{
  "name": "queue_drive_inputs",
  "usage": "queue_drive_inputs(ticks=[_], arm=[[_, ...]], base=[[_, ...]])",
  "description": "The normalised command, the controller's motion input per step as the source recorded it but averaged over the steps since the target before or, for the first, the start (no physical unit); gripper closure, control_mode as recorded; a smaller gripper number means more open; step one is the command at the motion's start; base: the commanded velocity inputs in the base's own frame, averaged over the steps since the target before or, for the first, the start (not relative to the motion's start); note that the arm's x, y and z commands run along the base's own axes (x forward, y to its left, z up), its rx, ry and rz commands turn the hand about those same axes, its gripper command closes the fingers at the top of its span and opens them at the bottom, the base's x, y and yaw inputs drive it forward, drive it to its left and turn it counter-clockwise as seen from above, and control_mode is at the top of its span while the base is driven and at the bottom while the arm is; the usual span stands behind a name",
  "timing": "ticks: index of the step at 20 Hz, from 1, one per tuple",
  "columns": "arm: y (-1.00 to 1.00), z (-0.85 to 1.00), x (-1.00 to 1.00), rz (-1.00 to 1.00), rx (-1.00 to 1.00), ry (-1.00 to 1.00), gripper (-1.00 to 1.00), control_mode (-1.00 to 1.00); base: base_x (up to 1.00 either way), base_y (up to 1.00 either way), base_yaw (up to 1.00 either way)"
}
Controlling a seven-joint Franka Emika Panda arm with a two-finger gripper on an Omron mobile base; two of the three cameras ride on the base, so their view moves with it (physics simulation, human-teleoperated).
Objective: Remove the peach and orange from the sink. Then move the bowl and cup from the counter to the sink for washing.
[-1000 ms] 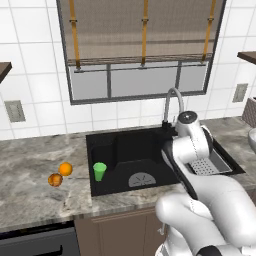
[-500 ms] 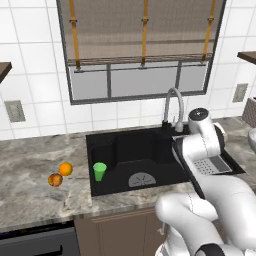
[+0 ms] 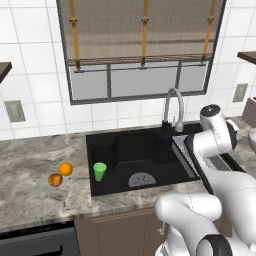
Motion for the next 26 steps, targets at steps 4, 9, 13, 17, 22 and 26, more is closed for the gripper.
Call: queue_drive_inputs(ticks=[4,9,13,17,22,26], arm=[[-0.47,0.07,0.0,0.0,-0.05,0.1,-1.0,-1.0],[-0.47,0.04,0.0,0.0,-0.03,0.11,-1.0,-1.0],[-0.45,0.03,0.0,0.0,0.0,0.08,-1.0,-1.0],[-0.45,0.03,0.0,0.0,0.0,0.1,-1.0,-1.0],[-0.41,0.0,0.0,0.02,0.0,0.06,-1.0,-1.0],[-0.37,0.0,0.01,0.06,0.0,0.0,-1.0,-1.0]], base=[[0.0,0.0,0.0],[0.0,0.0,0.0],[0.0,0.0,0.0],[0.0,0.0,0.0],[0.0,0.0,0.0],[0.0,0.0,0.0]])
